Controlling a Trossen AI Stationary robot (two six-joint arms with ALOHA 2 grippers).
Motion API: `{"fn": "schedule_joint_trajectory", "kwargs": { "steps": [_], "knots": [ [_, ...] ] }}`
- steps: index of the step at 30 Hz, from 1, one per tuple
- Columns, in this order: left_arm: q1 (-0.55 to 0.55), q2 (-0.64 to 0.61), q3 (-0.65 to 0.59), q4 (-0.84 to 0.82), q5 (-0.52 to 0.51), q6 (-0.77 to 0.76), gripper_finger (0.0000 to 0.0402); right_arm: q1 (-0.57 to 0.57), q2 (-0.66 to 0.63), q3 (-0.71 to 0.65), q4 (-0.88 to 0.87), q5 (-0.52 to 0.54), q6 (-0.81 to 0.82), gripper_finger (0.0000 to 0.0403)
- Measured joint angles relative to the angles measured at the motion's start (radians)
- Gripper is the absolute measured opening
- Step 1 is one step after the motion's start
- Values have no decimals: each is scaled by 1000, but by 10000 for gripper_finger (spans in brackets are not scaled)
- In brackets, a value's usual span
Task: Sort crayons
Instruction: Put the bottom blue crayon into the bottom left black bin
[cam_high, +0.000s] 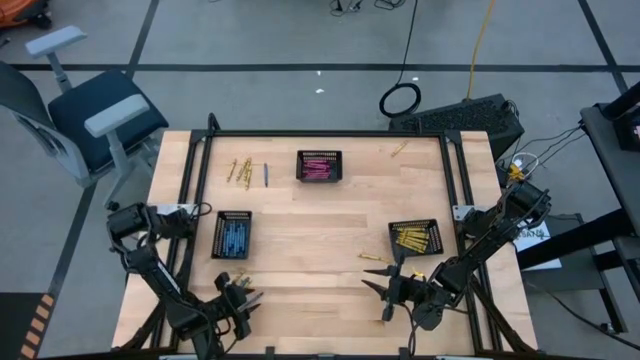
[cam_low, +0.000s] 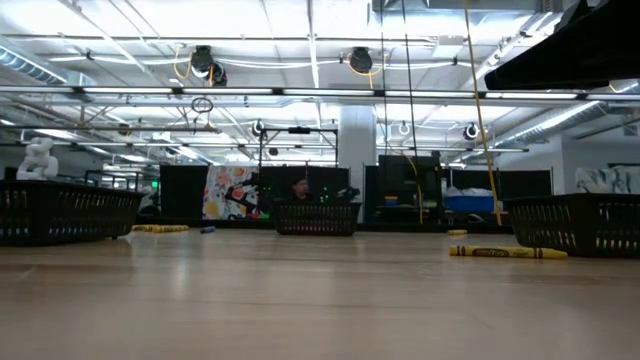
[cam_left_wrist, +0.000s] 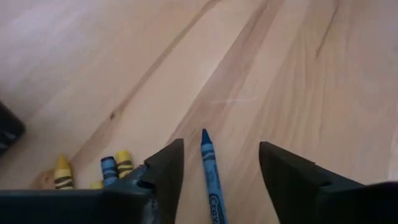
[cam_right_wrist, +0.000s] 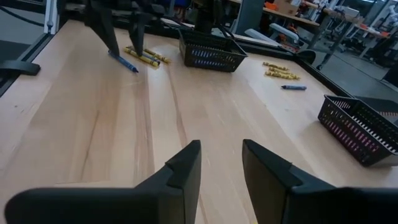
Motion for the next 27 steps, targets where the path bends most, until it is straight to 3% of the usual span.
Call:
{"fn": "schedule_joint_trajectory", "kwargs": {
  "steps": [9, 22, 27],
  "knots": [
    [0, 0, -58, 69, 66, 12, 130, 0, 0, 0, 0, 0, 0, 102],
    [-4, 74, -55, 113, 57, 12, 119, 0, 0, 0, 0, 0, 0, 102],
    [-4, 80, -55, 130, 53, 8, 59, 0, 0, 0, 0, 0, 0, 102]
  ]
}}
